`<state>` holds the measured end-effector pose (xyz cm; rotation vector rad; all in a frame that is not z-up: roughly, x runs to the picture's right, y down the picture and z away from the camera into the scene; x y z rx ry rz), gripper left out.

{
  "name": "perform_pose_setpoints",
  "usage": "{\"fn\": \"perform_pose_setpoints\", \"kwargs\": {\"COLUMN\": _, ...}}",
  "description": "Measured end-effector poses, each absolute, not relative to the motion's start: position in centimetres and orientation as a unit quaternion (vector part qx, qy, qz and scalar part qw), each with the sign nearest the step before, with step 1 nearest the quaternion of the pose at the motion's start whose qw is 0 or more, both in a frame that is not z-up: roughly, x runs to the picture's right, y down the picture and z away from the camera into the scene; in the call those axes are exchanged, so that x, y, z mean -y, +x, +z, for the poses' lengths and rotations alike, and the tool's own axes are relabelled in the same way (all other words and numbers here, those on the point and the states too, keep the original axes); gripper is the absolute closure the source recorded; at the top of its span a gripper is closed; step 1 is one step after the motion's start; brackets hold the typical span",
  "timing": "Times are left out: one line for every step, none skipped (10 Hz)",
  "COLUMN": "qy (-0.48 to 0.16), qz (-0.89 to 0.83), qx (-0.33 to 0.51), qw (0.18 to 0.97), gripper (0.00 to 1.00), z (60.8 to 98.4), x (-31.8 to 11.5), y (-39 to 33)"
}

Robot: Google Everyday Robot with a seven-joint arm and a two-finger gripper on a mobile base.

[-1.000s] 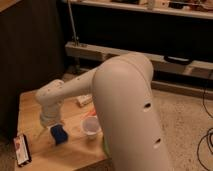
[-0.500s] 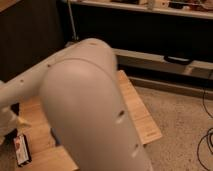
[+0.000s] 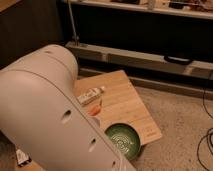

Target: Place the eraser on the white sponge

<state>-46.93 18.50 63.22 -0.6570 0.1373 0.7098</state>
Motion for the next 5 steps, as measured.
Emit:
{"fn": "perform_pose_setpoints", "kwargs": {"qy": -0.314, "qz": 0.352, "qx": -0.07, "qw": 0.879, "gripper": 0.2, "z": 64.5, "x": -18.0, "y": -45.8}}
{"fn": "perform_pose_setpoints", "kwargs": {"qy": -0.313, "qz": 0.361, "qx": -0.074, "qw": 0.875, "gripper": 0.2, "z": 65.9, "x": -17.6, "y": -44.6}}
{"fn": "perform_pose_setpoints", "kwargs": {"qy": -0.312, "qz": 0.372, "qx": -0.081, "qw": 0.871, "gripper": 0.2, "z": 68.4, "x": -17.3, "y": -43.0}}
{"fn": "perform_pose_setpoints", "kwargs": {"qy": -0.31, "qz": 0.376, "qx": -0.088, "qw": 0.869, "gripper": 0.2, "z": 70.4, "x": -17.5, "y": -42.3}}
{"fn": "perform_pose_setpoints", "kwargs": {"qy": -0.313, "qz": 0.378, "qx": -0.092, "qw": 0.867, "gripper": 0.2, "z": 71.6, "x": -18.1, "y": -42.1}}
